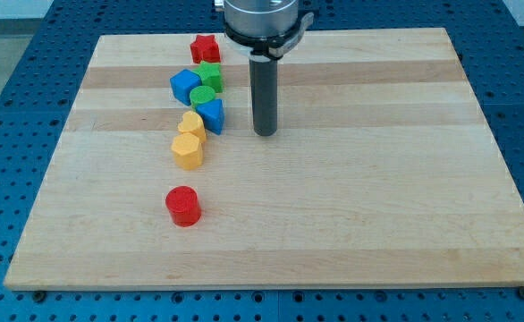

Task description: Push the red star to the left and down a bit

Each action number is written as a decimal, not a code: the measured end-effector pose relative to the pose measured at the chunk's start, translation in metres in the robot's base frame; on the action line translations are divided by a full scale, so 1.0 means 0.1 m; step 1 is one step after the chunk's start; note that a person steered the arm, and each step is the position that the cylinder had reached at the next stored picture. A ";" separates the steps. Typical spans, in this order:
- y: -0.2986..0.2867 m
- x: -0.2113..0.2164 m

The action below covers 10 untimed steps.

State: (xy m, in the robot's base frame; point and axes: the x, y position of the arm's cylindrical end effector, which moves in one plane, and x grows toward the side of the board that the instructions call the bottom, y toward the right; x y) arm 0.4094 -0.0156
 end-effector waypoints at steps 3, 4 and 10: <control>-0.23 0.09; -0.20 0.38; -1.31 -1.78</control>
State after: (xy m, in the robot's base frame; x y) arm 0.2310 -0.1464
